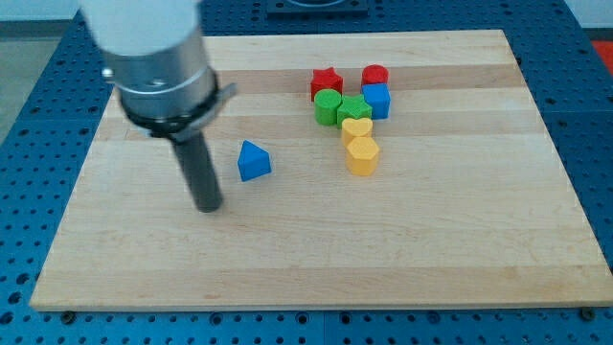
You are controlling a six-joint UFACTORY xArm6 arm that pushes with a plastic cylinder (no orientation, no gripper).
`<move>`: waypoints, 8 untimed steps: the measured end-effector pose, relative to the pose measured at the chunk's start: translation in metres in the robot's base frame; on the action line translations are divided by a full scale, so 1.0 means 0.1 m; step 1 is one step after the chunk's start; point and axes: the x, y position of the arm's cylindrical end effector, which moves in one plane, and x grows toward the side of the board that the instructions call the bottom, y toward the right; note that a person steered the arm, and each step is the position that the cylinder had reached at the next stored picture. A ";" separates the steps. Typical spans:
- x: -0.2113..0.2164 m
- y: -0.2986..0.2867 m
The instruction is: Place the triangle below the hexagon
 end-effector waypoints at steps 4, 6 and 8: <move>-0.60 0.47; -0.35 0.93; -0.19 1.20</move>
